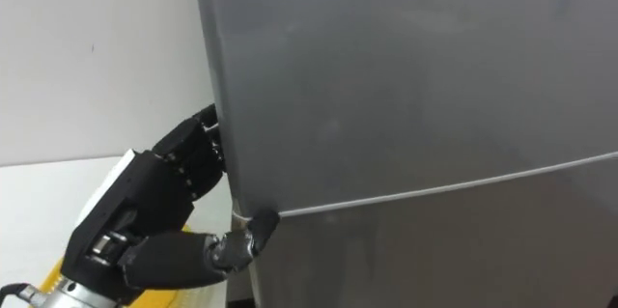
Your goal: Retrieve from the upper fridge
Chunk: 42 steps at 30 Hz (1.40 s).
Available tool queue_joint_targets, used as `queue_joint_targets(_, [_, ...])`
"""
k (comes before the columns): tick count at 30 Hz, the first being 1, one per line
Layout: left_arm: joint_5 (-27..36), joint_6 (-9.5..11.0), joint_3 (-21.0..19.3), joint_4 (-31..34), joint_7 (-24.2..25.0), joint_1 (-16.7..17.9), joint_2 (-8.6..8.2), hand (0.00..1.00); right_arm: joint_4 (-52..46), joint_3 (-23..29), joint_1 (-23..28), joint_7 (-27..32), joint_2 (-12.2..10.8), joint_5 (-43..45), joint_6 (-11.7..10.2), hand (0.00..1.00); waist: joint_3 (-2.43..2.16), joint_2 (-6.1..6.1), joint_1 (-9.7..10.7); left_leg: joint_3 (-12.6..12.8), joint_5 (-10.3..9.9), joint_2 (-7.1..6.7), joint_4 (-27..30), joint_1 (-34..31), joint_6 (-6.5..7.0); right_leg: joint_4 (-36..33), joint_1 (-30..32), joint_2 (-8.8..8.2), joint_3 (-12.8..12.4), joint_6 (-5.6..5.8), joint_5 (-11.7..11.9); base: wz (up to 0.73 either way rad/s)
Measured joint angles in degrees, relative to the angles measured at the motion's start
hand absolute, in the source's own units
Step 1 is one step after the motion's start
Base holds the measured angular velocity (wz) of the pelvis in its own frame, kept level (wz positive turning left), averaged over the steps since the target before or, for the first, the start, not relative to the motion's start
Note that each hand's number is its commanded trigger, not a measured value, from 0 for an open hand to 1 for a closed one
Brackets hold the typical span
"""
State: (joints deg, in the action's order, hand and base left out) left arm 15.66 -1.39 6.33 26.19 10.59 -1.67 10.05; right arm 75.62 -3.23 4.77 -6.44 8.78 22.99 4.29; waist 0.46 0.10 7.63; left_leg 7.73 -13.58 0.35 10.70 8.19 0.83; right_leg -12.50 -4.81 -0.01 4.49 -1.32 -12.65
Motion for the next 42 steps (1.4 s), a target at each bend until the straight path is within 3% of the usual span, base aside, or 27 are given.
queue_joint_targets(24, [0.5, -0.1, 0.5, 0.0, -0.1, 0.0, 0.46, 1.00, 1.2, -0.5, -1.0, 1.8, 0.1, 0.0, -1.2, 0.00, -0.06, 0.68, 0.0, 0.0, 0.0, 0.10, 0.0, 0.0, 0.00, -0.1, -0.1, 0.04, 0.2, -0.02, 0.1, 0.01])
queue_joint_targets(25, [0.6, -0.1, 0.5, 0.0, -0.1, 0.0, 0.48, 0.95, 1.2, -0.6, -1.0, 1.9, 0.0, -0.2, -1.1, 0.00, -0.06, 0.68, 0.0, 0.0, 0.0, 0.10, 0.0, 0.0, 0.00, -0.1, -0.1, 0.04, 0.2, -0.02, 0.1, 0.00])
queue_joint_targets(26, [0.8, -0.2, 0.5, 0.0, -0.1, 0.0, 0.44, 0.56, 1.3, -0.6, -0.9, 1.9, 0.0, -0.2, -1.1, 0.00, -0.06, 0.67, 0.0, 0.0, 0.0, 0.10, 0.0, 0.0, 0.00, -0.1, -0.1, 0.02, 0.2, -0.02, 0.1, 0.00])
queue_joint_targets(27, [1.5, -0.2, 0.6, 0.0, -0.1, 0.0, 0.54, 0.00, 1.3, -0.9, -0.9, 1.9, 0.0, -0.2, -1.1, 0.00, -0.06, 0.66, 0.1, 0.0, 0.0, 0.12, 0.0, 0.1, 0.00, -0.1, -0.2, 0.02, 0.2, -0.02, 0.1, 0.00])
queue_joint_targets(37, [13.0, -1.0, 2.7, 0.0, 2.7, -0.2, 1.34, 0.00, 1.2, -2.3, -0.4, 1.9, 0.7, -3.0, -1.1, 0.00, -0.04, 0.75, 0.9, 0.1, 0.0, 0.18, 0.0, 0.1, 0.00, -0.1, -0.1, -0.24, -0.5, 0.40, 0.4, -0.02])
queue_joint_targets(42, [16.3, -0.6, 5.8, 0.1, 8.9, -2.0, 3.01, 0.00, 1.3, -2.4, -0.2, 1.3, 1.4, -3.5, -1.0, 0.00, 0.06, 1.19, 1.5, 1.4, 0.0, 0.01, 0.0, 0.4, 0.01, -0.1, 0.0, -0.36, -1.6, 0.76, 0.6, -0.10])
